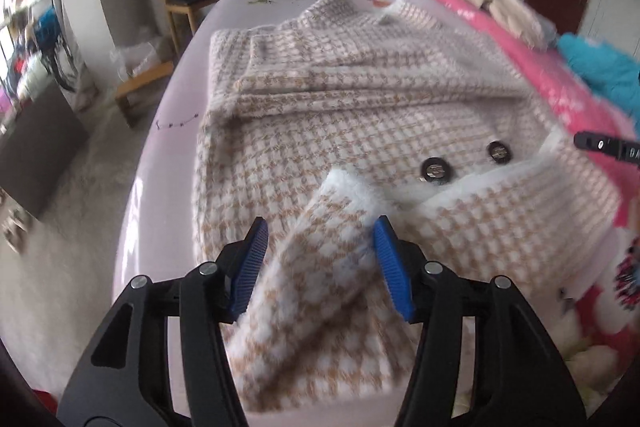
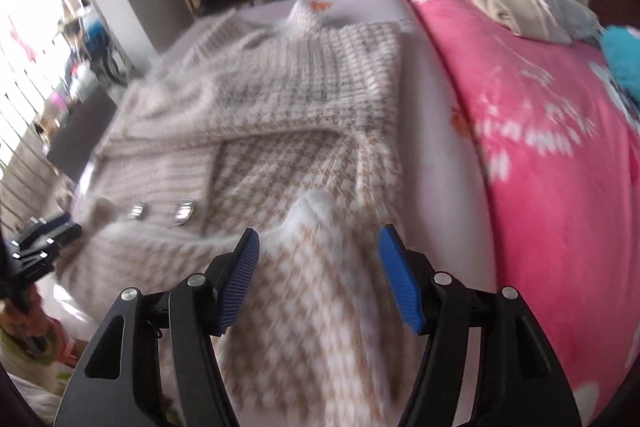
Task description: Fold large clothes
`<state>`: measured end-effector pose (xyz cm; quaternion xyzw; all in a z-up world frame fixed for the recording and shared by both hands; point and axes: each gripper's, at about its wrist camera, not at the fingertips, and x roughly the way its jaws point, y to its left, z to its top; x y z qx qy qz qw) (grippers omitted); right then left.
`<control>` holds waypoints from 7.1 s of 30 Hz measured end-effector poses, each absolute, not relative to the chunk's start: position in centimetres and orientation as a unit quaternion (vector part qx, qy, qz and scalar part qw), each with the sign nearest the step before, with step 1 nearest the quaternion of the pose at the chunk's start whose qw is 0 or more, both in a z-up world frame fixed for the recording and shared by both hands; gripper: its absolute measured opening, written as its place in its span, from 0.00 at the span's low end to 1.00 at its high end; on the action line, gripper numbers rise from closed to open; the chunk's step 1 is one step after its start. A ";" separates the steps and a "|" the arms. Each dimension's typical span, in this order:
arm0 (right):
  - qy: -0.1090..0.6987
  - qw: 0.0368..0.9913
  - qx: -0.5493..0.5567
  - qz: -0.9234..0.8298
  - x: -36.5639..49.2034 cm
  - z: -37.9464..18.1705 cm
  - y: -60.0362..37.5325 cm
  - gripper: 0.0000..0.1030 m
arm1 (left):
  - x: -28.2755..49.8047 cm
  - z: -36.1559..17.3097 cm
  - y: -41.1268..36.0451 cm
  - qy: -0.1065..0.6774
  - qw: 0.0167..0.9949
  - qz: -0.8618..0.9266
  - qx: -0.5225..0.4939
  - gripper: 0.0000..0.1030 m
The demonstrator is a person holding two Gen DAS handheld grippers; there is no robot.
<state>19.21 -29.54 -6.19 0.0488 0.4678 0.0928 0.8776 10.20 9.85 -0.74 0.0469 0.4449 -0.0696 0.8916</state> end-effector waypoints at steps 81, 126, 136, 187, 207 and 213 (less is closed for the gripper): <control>0.421 0.906 0.015 0.044 22.2 -6.8 -29.1 0.08 | 15.2 -1.7 13.5 0.404 0.913 -0.028 0.039 0.08; 0.441 0.874 0.024 0.203 24.1 -9.4 -17.3 0.35 | 13.7 -3.9 6.7 0.433 0.889 -0.147 -0.033 0.34; 0.411 0.887 0.025 0.209 18.0 -5.4 -19.1 0.35 | 9.3 -1.5 7.3 0.418 0.883 -0.210 -0.040 0.33; 0.457 0.887 0.049 0.038 14.0 -10.8 -29.3 0.39 | 7.9 -4.2 13.2 0.451 0.890 -0.039 -0.052 0.36; 0.470 0.871 0.022 0.142 17.6 -9.4 -19.7 0.71 | 9.7 -4.0 11.0 0.505 0.863 0.022 -0.023 0.53; 0.472 0.872 -0.008 0.128 17.6 -9.5 -18.9 0.75 | 9.8 -3.9 10.9 0.509 0.860 0.027 -0.021 0.54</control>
